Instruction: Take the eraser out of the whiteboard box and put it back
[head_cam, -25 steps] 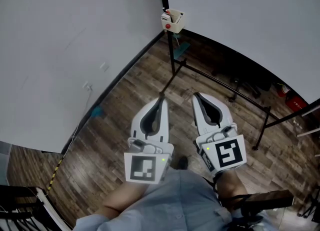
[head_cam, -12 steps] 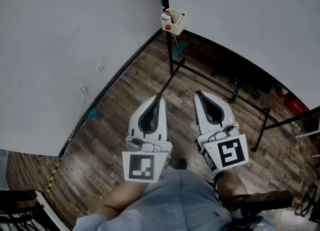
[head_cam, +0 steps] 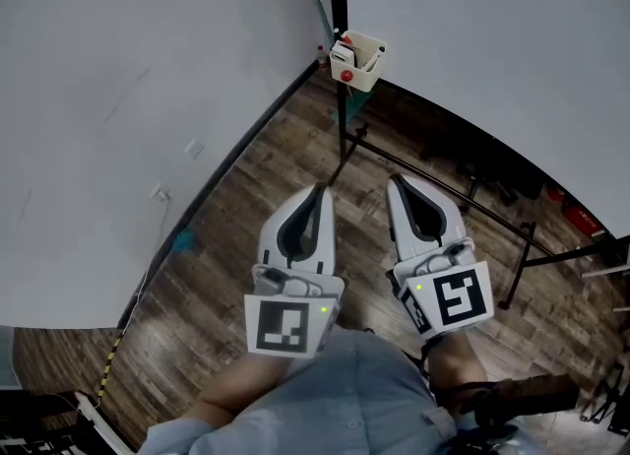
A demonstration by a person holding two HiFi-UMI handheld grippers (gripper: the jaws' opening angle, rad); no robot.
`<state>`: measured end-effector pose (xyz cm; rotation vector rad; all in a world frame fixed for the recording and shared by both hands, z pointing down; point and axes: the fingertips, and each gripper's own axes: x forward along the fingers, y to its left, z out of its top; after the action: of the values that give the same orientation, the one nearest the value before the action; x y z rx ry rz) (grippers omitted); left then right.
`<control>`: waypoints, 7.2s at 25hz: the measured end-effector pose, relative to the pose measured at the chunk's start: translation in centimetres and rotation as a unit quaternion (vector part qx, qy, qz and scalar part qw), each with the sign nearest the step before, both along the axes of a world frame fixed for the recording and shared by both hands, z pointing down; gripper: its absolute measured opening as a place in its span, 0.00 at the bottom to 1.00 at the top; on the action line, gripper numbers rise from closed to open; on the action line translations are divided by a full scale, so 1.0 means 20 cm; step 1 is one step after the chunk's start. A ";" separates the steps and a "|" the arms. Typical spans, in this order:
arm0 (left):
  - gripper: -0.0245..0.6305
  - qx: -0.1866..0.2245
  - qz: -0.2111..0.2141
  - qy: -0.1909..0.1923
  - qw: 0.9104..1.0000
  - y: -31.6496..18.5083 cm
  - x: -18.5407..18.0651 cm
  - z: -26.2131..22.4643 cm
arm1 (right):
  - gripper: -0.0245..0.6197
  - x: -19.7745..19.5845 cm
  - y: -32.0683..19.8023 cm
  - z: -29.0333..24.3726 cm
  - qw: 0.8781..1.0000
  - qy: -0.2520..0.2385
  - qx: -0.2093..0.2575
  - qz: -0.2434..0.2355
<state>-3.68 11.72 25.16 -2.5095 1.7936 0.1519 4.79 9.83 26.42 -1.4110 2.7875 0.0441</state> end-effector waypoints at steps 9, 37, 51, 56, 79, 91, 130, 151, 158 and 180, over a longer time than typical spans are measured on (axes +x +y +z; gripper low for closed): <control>0.05 0.006 0.035 0.011 0.999 -0.32 -0.15 -0.01 | 0.04 -0.17 -0.30 -0.02 1.000 0.014 0.005 0.028; 0.05 -0.011 0.047 0.012 0.999 -1.00 -0.24 0.04 | 0.04 -0.24 -0.95 0.02 0.999 0.024 -0.006 0.042; 0.04 -0.015 0.011 0.005 1.000 -1.49 -0.15 0.03 | 0.05 -0.20 -1.45 0.10 0.999 0.033 -0.032 -0.005; 0.05 -0.017 0.001 -0.003 1.000 -1.55 -0.13 0.02 | 0.06 -0.21 -1.52 0.11 0.999 0.030 -0.035 -0.027; 0.05 -0.058 0.036 0.020 0.997 -1.92 -0.27 0.19 | 0.27 -0.43 -1.81 0.46 0.981 0.148 -0.126 -0.029; 0.04 -0.086 0.065 0.031 0.994 -2.08 -0.29 0.31 | 0.30 -0.47 -1.88 0.65 0.961 0.216 -0.170 -0.028; 0.05 -0.009 0.050 -0.007 0.999 -1.93 -0.28 0.00 | 0.21 -0.34 -1.79 0.12 0.991 0.109 -0.072 -0.014; 0.05 0.056 0.034 0.010 0.998 -1.79 -0.23 -0.17 | 0.21 -0.25 -1.69 -0.10 0.995 0.096 -0.017 -0.024; 0.04 0.052 0.039 0.008 0.998 -1.79 -0.22 -0.16 | 0.21 -0.23 -1.69 -0.10 0.995 0.099 -0.013 -0.019; 0.04 0.000 0.051 0.017 0.999 -1.88 -0.23 -0.02 | 0.20 -0.25 -1.76 0.12 0.990 0.120 -0.076 -0.021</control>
<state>-8.27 -25.87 24.83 -2.6147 1.6780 0.1984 -0.20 -25.41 28.92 -1.4699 3.0745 0.0019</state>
